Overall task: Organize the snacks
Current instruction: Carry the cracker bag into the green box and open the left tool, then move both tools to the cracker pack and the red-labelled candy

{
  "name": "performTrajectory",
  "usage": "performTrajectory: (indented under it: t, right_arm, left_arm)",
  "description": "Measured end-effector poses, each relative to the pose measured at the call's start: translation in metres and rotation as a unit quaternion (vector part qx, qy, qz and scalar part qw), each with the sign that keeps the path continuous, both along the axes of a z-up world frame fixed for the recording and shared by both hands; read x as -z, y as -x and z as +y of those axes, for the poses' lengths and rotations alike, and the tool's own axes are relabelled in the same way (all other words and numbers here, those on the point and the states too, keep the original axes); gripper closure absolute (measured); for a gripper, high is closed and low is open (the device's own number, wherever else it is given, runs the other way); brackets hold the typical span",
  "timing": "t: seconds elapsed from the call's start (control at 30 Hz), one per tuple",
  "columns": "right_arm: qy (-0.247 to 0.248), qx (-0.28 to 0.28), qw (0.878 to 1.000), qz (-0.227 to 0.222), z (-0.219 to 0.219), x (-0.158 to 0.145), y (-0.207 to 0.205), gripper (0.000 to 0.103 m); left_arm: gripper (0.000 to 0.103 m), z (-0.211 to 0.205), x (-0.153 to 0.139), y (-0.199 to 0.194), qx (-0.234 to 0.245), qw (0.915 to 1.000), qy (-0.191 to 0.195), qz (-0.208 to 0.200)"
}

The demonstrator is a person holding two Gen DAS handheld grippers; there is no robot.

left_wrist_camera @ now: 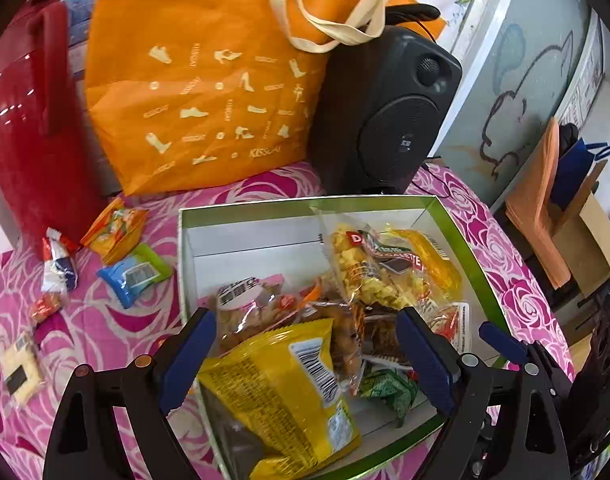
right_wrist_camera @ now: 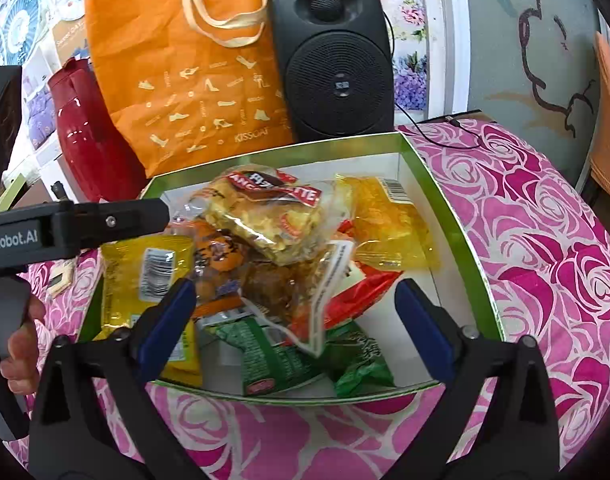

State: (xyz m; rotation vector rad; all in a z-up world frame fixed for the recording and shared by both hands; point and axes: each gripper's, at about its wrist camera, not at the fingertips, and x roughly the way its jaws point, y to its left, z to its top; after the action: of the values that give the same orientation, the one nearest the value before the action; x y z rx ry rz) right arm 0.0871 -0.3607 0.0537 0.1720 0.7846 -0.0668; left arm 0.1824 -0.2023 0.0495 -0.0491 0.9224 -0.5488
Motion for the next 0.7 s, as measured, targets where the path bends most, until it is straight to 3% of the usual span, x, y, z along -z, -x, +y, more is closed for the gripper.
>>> performTrajectory:
  t: [0.47, 0.7]
  right_arm:
    - [0.004, -0.032, 0.999, -0.015, 0.035, -0.026, 0.007, 0.001]
    - [-0.001, -0.112, 0.994, -0.019, 0.092, -0.03, 0.008, 0.001]
  left_arm:
    - [0.01, 0.041, -0.022, 0.024, -0.012, 0.9996, 0.018, -0.015]
    - [0.01, 0.112, -0.021, 0.043, -0.054, 0.9984, 0.017, -0.008]
